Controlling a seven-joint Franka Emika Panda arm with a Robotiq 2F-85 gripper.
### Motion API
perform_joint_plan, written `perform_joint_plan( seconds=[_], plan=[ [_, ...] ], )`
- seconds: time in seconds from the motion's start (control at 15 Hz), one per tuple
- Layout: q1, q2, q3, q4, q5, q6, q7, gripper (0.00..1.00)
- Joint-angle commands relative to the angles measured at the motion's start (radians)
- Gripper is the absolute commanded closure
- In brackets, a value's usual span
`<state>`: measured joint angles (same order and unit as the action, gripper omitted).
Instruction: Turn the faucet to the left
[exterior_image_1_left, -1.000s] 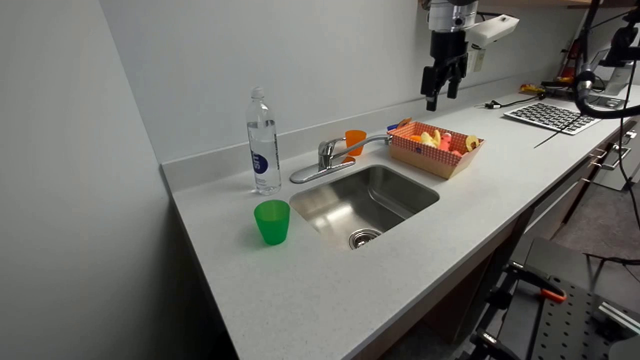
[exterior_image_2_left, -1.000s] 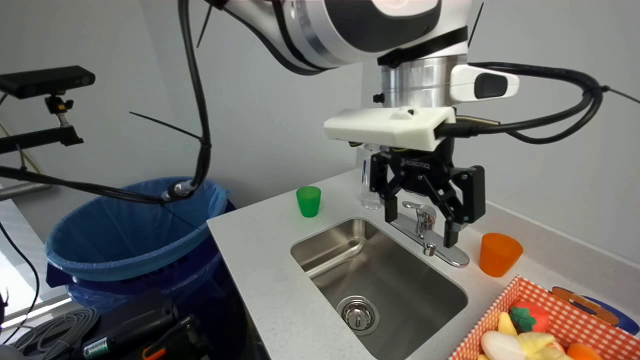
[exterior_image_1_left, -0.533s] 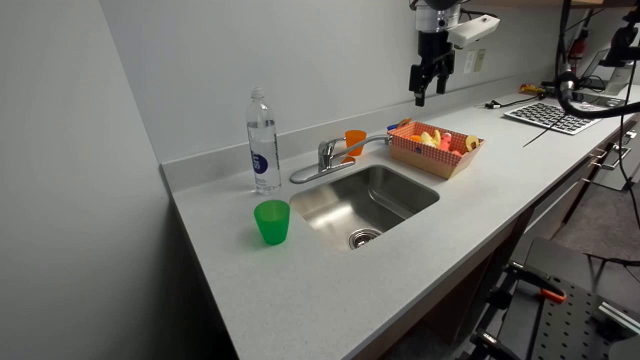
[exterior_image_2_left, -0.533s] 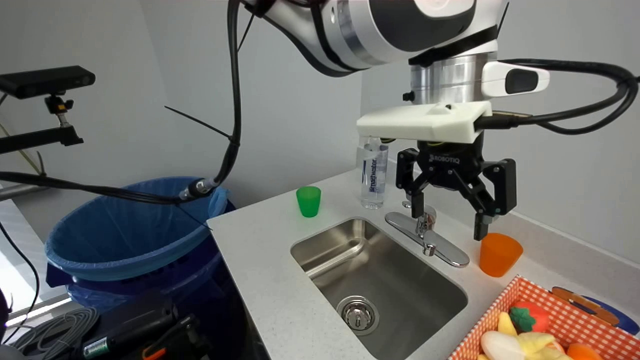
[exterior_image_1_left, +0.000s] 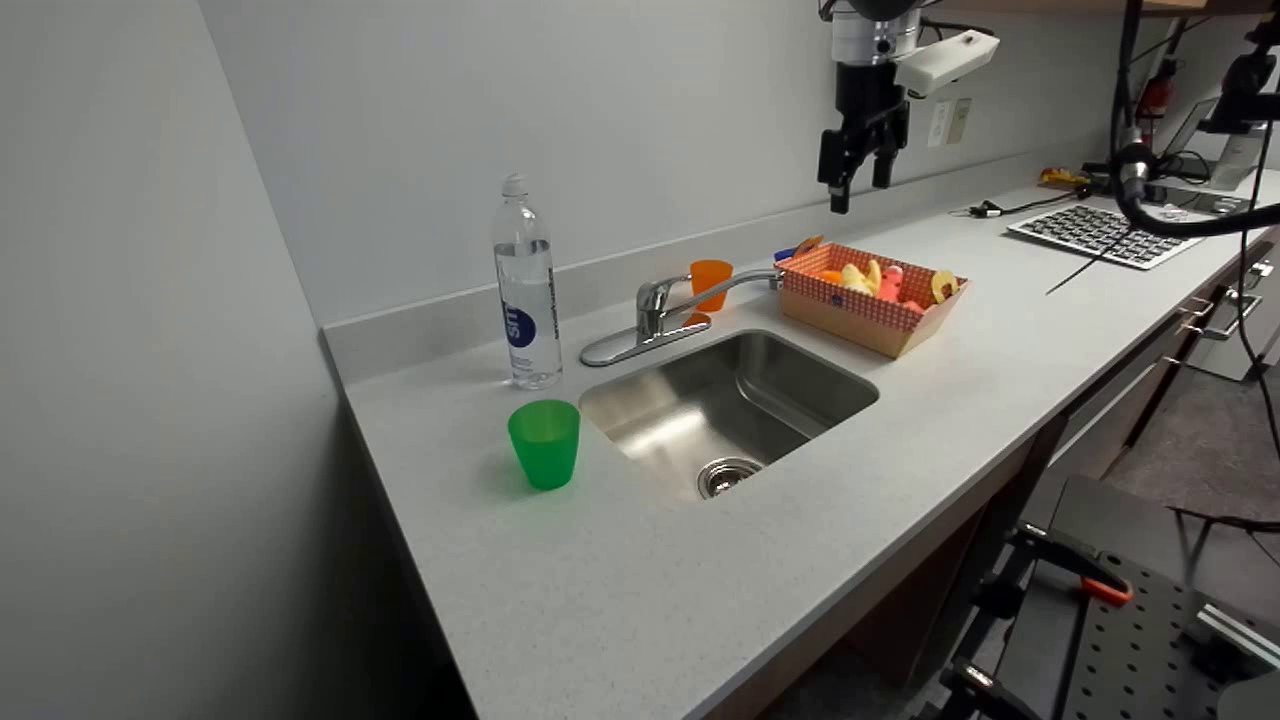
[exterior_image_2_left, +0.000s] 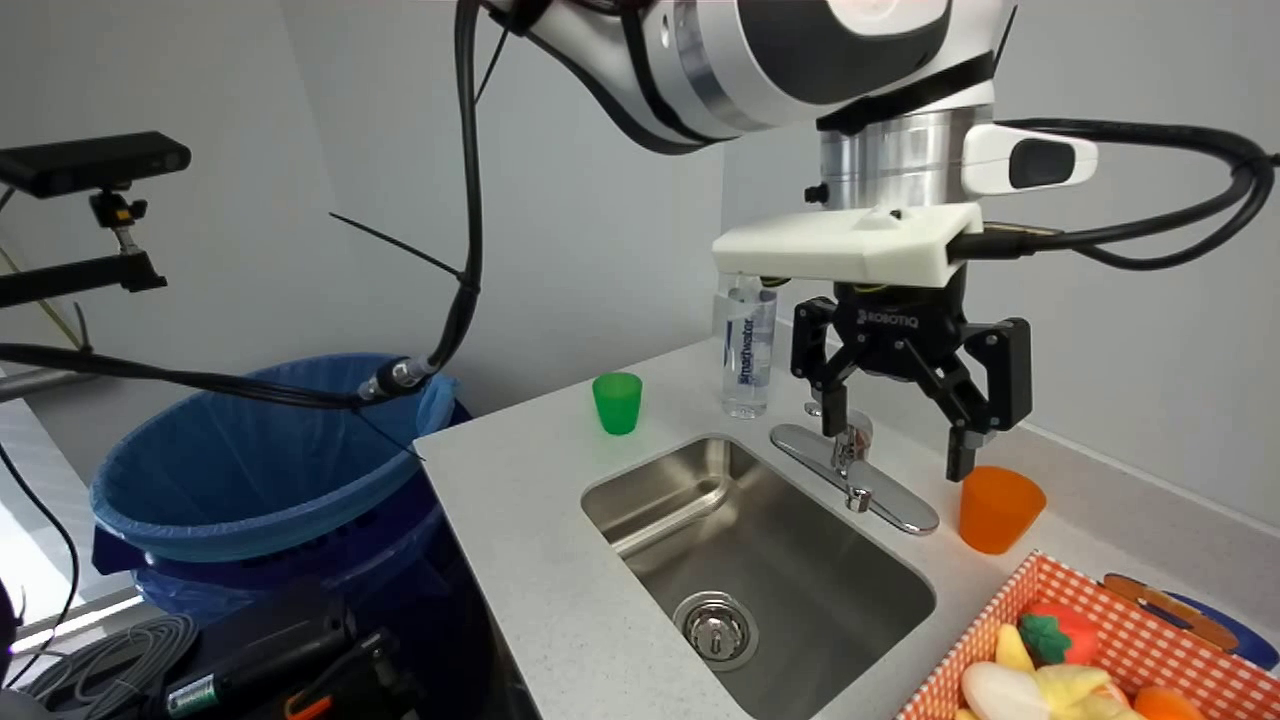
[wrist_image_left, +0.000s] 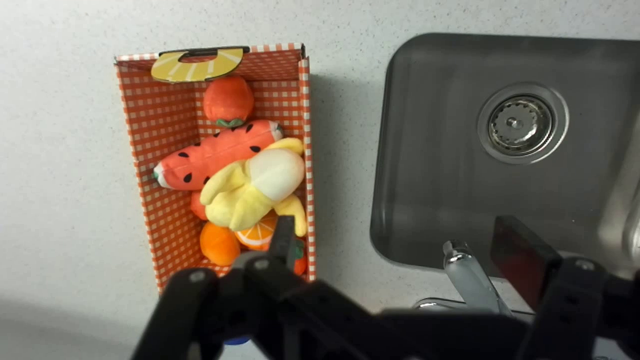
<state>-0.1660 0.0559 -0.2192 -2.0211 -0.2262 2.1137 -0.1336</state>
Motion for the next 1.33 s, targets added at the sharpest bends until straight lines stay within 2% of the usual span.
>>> perform_joint_plan(
  seconds=[0.0,0.27,0.73,0.93,1.27],
  plan=[
    [-0.009,0.027,0.011,0.025,0.011,-0.008,0.032,0.00],
    [-0.006,0.125,0.019,0.103,0.047,0.002,0.098,0.00],
    [0.001,0.403,0.041,0.344,0.082,0.005,0.203,0.00],
    [-0.011,0.500,0.062,0.442,0.078,-0.027,0.118,0.00],
    [-0.010,0.576,0.082,0.521,0.092,-0.032,0.092,0.00]
  ],
)
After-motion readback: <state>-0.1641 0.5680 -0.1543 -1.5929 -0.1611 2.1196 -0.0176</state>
